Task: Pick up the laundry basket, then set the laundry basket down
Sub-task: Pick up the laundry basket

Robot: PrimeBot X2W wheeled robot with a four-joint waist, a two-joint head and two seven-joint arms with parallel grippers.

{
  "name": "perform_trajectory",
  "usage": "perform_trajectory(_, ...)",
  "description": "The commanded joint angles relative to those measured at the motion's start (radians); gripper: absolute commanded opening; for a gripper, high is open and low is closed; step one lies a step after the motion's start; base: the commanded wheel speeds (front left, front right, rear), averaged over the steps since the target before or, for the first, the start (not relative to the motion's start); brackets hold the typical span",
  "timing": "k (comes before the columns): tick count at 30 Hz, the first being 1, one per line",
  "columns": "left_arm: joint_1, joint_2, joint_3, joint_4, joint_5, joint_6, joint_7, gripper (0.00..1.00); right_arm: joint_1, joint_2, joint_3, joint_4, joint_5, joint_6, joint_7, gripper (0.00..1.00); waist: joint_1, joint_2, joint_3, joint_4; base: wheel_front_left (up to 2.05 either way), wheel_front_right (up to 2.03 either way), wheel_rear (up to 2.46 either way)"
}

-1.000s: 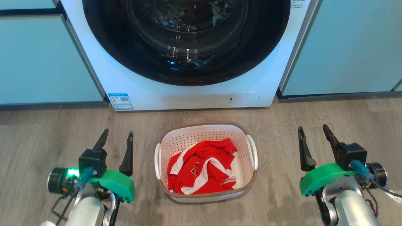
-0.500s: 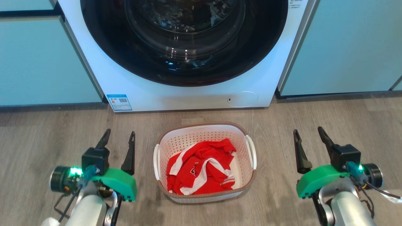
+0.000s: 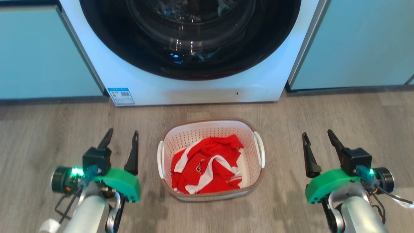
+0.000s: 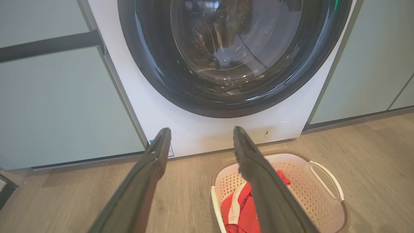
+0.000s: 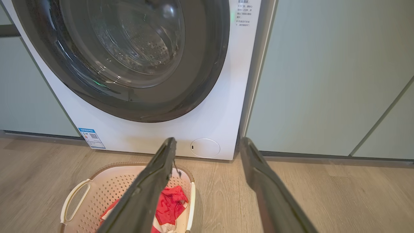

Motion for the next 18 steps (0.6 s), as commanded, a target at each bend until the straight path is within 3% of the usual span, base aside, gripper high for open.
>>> perform_trajectory(1, -0.075, 0.026, 0.033, -0.027, -0.003, 0.004, -0.013, 1.0, -0.053, -0.003, 0.017, -0.031, 0.003, -0.002, -0.012, 1.0, 0.0, 0.0, 0.028, 0.001, 0.0, 0.0, 0.0)
perform_trajectory(18, -0.279, 0.009, 0.041, 0.061, -0.018, -0.052, -0.018, 1.0, -0.257, -0.003, 0.025, 0.034, -0.015, -0.002, -0.012, 1.0, 0.0, 0.0, 0.36, 0.003, 0.0, 0.0, 0.0)
